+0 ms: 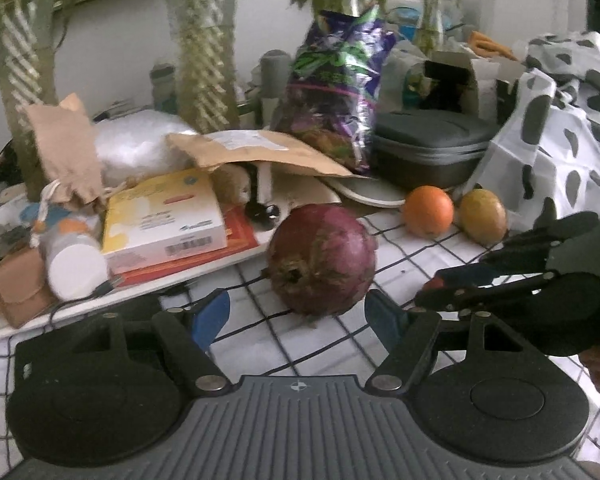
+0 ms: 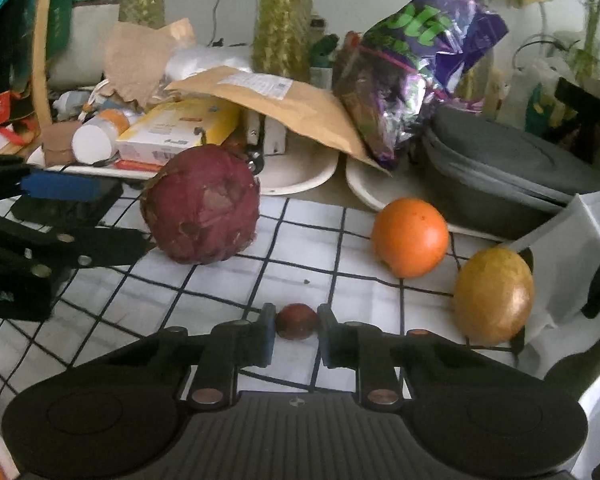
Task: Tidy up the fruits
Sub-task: 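Grasp the small dark red fruit with the right gripper while the left grasps the dragon fruit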
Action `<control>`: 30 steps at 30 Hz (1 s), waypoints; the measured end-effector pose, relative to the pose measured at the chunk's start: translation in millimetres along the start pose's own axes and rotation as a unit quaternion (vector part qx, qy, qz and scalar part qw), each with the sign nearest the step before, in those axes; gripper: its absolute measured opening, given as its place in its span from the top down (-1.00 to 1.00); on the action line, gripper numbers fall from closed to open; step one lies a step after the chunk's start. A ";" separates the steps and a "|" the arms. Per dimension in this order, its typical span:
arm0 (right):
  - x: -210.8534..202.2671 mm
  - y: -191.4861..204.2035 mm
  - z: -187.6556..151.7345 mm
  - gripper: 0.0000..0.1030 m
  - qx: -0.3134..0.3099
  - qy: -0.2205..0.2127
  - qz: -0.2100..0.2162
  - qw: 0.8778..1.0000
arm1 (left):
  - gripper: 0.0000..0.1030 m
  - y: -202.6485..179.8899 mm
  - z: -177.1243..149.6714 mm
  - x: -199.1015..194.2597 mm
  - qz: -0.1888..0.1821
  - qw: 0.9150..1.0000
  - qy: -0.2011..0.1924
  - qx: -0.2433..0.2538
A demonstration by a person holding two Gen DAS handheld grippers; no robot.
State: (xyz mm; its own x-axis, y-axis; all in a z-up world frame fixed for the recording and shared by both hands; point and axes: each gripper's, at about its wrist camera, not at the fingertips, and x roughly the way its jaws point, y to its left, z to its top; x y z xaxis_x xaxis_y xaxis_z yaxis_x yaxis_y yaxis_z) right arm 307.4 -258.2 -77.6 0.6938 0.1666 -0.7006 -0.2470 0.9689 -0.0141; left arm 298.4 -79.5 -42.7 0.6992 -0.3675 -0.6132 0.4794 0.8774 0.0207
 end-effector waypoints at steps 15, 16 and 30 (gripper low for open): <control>-17.9 -17.7 -3.0 0.57 -0.004 -0.009 0.007 1.000 | -0.51 -14.7 14.2 41.5 0.009 1.000 -0.012 0.006; -19.0 -19.0 -3.5 0.57 -0.003 -0.009 0.008 1.000 | -0.56 -13.9 14.5 43.9 0.011 1.000 -0.013 0.004; -30.6 -26.9 -5.2 0.57 0.001 -0.013 0.006 1.000 | -0.27 -7.9 24.4 54.6 -0.027 0.999 0.010 -0.020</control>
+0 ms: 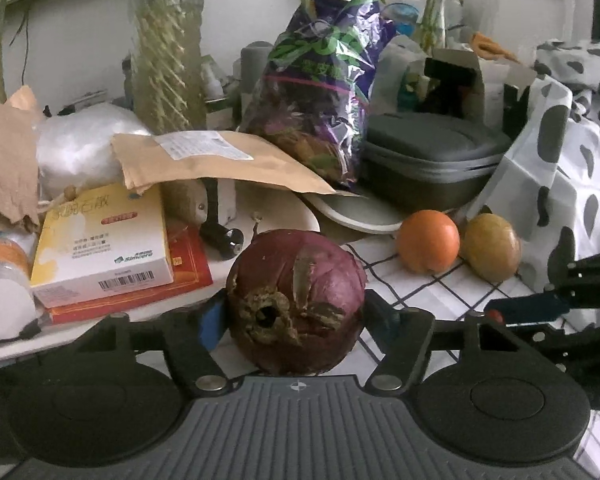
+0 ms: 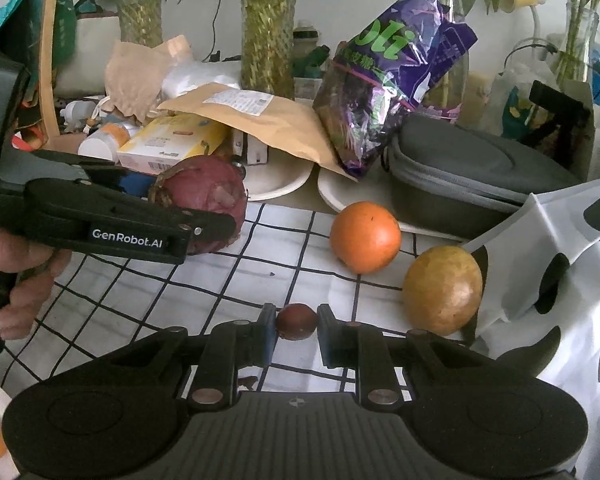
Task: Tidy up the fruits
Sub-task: 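Grasp the small dark red fruit with the right gripper while the left grasps the dragon fruit, then carry the dragon fruit and small dark red fruit over the white plate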
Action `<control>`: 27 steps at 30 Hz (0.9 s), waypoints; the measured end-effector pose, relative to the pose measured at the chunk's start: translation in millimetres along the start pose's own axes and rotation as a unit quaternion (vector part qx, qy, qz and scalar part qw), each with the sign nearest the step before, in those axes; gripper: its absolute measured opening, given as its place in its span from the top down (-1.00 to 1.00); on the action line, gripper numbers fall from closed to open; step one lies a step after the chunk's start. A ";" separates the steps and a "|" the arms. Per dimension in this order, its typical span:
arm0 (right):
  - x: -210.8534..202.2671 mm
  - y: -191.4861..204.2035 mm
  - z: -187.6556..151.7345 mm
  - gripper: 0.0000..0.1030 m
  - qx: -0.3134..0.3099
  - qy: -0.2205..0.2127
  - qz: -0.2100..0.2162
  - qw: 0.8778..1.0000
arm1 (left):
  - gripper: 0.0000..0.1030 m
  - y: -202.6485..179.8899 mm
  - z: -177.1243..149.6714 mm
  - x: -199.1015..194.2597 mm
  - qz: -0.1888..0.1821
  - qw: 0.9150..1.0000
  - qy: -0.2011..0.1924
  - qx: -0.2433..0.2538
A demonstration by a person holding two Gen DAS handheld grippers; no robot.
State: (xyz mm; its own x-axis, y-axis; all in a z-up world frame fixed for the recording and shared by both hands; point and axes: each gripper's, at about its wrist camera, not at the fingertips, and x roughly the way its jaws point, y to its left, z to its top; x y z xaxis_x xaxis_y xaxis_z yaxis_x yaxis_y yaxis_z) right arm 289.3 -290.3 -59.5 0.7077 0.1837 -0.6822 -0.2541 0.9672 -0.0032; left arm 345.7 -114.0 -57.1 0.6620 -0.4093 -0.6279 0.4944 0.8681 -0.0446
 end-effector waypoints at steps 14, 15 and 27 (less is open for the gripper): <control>-26.5 6.2 -4.0 0.57 0.016 -0.011 0.001 1.000 | -0.22 -9.6 -2.5 -54.1 -0.012 1.000 -0.011 0.000; -30.1 7.1 -5.2 0.57 0.018 -0.011 0.003 1.000 | -0.22 -9.7 -4.1 -59.7 -0.018 1.000 -0.011 -0.007; -81.4 40.1 -23.1 0.57 0.016 -0.025 0.025 0.999 | -0.22 -28.0 -30.4 -135.0 -0.023 1.000 -0.019 0.007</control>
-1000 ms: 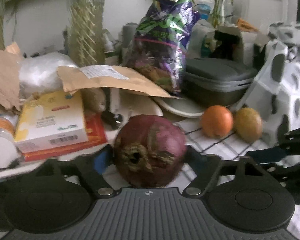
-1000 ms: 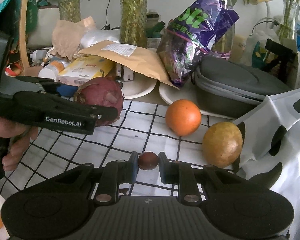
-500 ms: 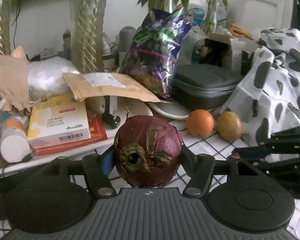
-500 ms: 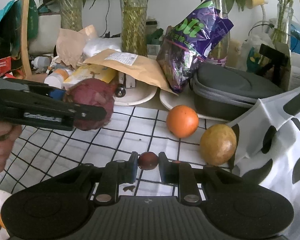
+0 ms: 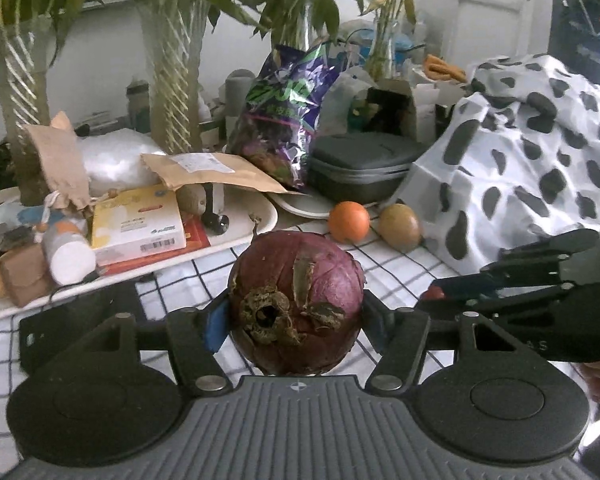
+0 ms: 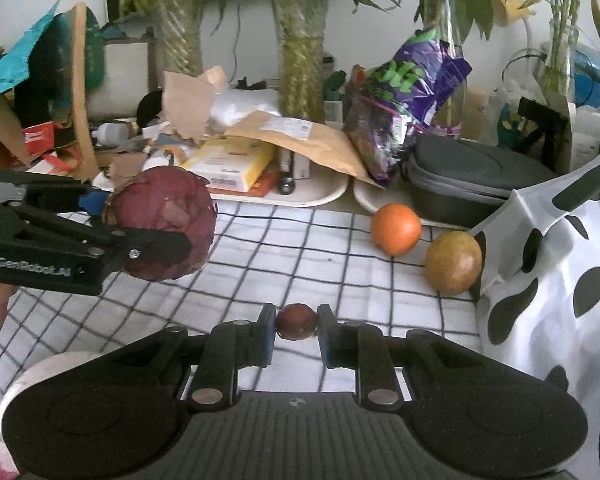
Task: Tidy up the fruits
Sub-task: 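Carry the dragon fruit and small dark red fruit over the white plate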
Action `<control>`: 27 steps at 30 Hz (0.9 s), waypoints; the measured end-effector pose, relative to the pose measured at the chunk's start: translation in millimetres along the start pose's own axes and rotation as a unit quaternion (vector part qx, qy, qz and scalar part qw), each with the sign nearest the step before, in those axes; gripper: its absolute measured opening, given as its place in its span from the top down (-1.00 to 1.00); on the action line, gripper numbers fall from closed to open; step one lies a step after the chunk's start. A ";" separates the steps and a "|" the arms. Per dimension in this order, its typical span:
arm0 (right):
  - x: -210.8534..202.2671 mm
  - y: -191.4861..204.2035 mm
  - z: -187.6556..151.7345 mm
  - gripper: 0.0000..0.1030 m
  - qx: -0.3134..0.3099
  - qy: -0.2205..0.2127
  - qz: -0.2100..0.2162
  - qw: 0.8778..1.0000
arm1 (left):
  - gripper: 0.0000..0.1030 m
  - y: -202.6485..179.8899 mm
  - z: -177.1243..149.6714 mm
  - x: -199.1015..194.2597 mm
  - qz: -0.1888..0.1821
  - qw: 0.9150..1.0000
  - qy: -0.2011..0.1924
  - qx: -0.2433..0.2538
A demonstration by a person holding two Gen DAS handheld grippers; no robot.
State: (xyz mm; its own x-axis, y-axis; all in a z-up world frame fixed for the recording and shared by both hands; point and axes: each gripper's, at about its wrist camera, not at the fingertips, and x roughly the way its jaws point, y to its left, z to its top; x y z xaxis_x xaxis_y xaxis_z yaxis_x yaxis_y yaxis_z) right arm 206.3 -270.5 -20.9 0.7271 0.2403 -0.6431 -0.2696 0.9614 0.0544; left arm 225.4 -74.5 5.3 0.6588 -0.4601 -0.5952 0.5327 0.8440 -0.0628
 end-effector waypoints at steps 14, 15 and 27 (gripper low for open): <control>-54.9 29.1 -27.2 0.57 0.003 -0.015 0.007 1.000 | -0.22 -36.6 -37.9 -45.5 -0.016 0.999 0.040 0.030; -57.1 29.4 -28.6 0.57 0.004 -0.015 0.008 1.000 | -0.22 -38.2 -40.7 -44.1 -0.018 0.998 0.048 0.030; -75.8 37.0 -43.6 0.56 0.006 -0.012 0.012 1.000 | -0.42 -54.6 -63.8 -30.7 0.004 0.994 0.093 0.051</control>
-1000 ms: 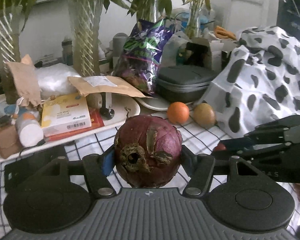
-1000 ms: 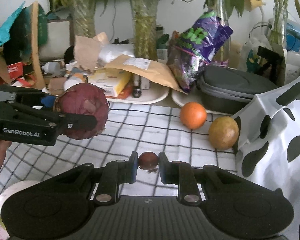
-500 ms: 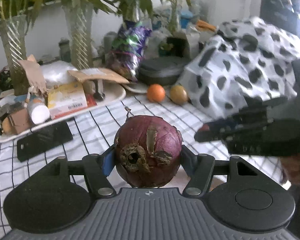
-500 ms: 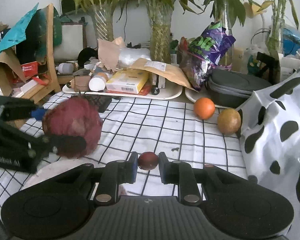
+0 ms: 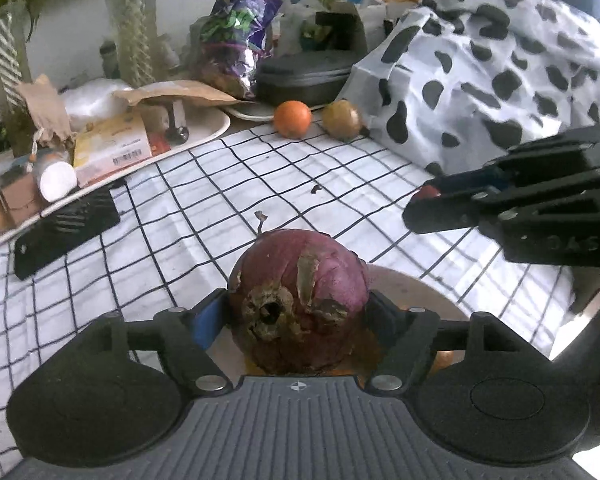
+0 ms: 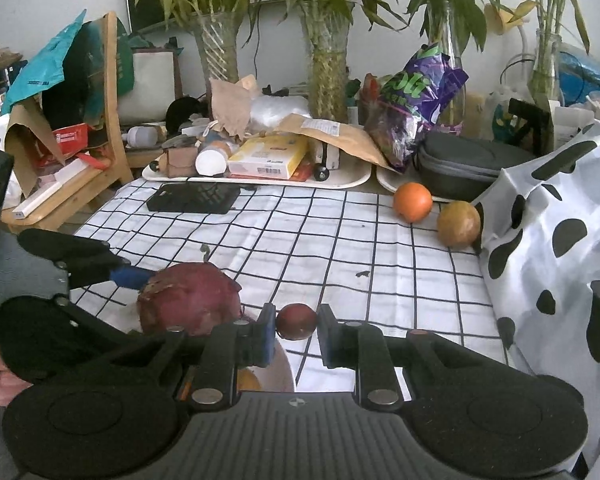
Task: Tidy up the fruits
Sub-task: 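Carry the dragon fruit and small dark red fruit over the white plate, then open both grippers to release the dragon fruit and small red fruit onto the plate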
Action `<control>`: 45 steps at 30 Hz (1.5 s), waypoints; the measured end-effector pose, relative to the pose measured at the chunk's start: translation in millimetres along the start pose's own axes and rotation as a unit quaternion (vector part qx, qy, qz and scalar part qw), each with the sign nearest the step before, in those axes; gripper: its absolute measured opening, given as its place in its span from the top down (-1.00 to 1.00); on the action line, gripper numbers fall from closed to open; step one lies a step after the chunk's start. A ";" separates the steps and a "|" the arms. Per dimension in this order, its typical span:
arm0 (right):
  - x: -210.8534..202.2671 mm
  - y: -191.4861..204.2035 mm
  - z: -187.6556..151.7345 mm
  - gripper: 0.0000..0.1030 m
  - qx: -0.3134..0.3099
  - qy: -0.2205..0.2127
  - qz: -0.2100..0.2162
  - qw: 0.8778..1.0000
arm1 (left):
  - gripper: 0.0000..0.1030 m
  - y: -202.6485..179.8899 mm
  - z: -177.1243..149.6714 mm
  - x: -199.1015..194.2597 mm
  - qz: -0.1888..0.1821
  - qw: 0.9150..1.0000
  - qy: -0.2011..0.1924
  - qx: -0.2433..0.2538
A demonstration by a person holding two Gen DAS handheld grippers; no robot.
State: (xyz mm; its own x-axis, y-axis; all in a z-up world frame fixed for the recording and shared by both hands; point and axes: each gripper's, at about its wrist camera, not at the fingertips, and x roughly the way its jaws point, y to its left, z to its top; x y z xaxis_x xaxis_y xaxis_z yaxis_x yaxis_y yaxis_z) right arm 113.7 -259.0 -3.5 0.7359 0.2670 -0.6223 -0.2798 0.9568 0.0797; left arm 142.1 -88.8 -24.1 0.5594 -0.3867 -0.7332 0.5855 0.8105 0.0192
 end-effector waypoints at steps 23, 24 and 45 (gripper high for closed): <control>-20.0 72.2 -45.3 0.56 -0.075 0.071 0.061 0.993 | -0.44 12.3 -48.1 -83.1 0.067 0.994 -0.024 -0.084; -17.7 77.8 -47.6 0.56 -0.085 0.080 0.064 0.991 | -0.44 14.9 -49.8 -85.5 0.068 0.993 -0.025 -0.094; -1.2 105.9 -66.8 0.41 -0.143 0.154 0.104 0.972 | -0.44 29.2 -59.4 -90.9 0.078 0.987 -0.019 -0.139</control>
State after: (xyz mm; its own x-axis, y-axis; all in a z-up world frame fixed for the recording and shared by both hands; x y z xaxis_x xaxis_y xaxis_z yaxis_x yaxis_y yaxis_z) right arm 42.0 -165.7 -46.3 0.4373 0.3625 -0.8230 -0.5950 0.8029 0.0375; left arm 73.5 -3.9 2.7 0.6553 -0.2595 -0.7094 0.3100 0.9488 -0.0608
